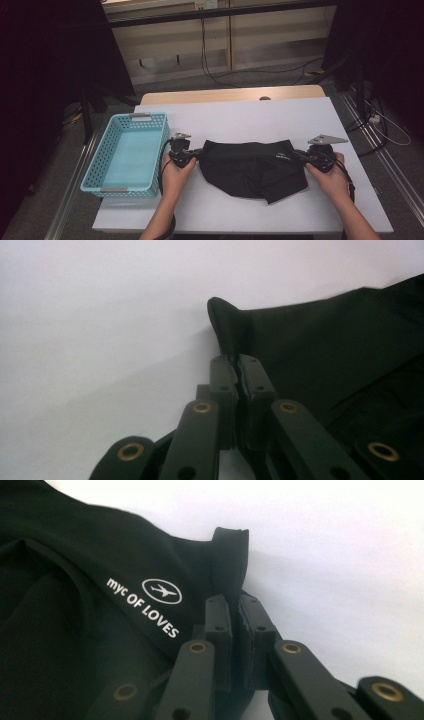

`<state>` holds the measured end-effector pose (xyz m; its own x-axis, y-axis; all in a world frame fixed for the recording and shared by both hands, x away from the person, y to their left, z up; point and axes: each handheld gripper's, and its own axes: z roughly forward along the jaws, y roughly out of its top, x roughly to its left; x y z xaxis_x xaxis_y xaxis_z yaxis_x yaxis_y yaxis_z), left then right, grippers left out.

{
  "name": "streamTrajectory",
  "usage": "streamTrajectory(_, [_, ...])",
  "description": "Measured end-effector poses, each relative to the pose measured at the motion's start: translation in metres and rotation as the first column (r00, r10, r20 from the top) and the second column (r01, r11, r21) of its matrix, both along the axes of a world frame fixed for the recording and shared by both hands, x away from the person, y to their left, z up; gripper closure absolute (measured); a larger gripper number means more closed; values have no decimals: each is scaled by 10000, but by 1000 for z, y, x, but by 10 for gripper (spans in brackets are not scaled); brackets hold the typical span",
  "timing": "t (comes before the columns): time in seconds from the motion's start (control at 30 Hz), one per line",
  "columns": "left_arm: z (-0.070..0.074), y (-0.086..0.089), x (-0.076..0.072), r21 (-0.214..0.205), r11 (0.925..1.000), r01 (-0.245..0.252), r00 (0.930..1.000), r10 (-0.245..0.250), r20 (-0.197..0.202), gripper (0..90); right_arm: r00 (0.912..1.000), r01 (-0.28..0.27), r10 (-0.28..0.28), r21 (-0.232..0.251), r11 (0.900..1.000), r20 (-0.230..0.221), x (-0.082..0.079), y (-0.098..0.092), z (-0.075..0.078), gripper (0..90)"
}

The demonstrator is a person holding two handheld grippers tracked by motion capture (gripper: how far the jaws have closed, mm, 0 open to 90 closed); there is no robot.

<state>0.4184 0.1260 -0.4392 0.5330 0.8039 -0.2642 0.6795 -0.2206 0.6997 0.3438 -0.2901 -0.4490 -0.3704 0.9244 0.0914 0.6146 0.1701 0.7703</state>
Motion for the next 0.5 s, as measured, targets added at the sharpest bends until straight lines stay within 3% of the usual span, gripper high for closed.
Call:
streamTrajectory(0.27, [8, 4, -2, -171, 9999, -28, 10000, 29, 83, 872, 9994, 109, -115, 182, 9998, 335, -1, 0, 6, 839])
streamTrajectory(0.5, [19, 6, -5, -272, 9996, -109, 9982, 125, 588, 872, 9966, 140, -164, 307, 9994, 813, -3, 0, 13, 839])
